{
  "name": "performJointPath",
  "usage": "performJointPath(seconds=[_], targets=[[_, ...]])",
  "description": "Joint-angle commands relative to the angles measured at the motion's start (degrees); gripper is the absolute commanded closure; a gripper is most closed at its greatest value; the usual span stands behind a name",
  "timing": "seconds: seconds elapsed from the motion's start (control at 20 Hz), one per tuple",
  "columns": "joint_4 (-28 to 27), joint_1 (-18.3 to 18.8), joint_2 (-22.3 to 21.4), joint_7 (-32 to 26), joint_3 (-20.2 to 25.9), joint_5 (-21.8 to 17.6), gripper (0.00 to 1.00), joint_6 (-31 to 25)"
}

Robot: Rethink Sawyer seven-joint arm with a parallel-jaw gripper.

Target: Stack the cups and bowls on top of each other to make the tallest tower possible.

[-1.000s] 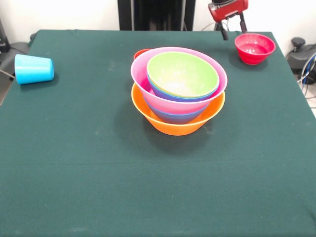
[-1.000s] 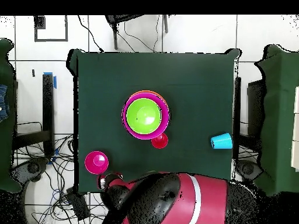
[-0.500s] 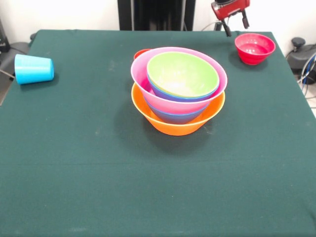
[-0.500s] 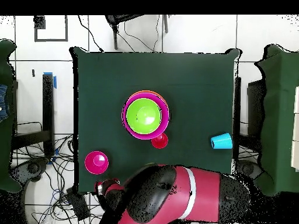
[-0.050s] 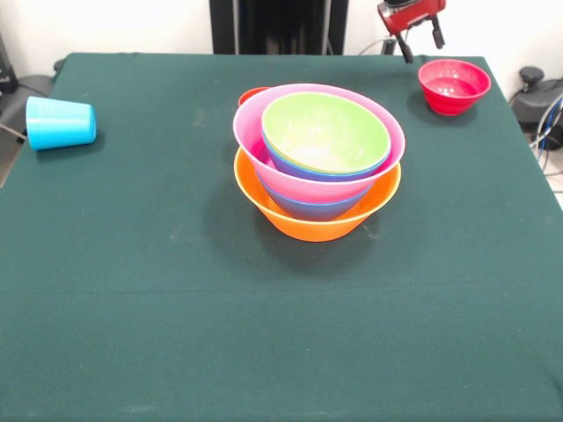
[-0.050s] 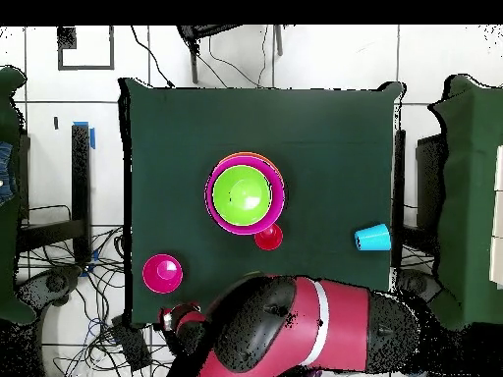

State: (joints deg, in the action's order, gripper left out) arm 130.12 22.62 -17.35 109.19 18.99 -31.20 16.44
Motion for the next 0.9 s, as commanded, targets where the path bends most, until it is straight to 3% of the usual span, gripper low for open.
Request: performJointPath(seconds=[0.05,0.5,0.9], targets=[[-4.1,-0.3,-3.8,4.8,2.6,-0.4,0.0,-4.2],[-2.1,-3.2,-7.4,6.3,0.7,1.4,0.0,-4.0],[0.7,-1.7,-14.0,7.8,4.6,5.3,0.0,-9.2]])
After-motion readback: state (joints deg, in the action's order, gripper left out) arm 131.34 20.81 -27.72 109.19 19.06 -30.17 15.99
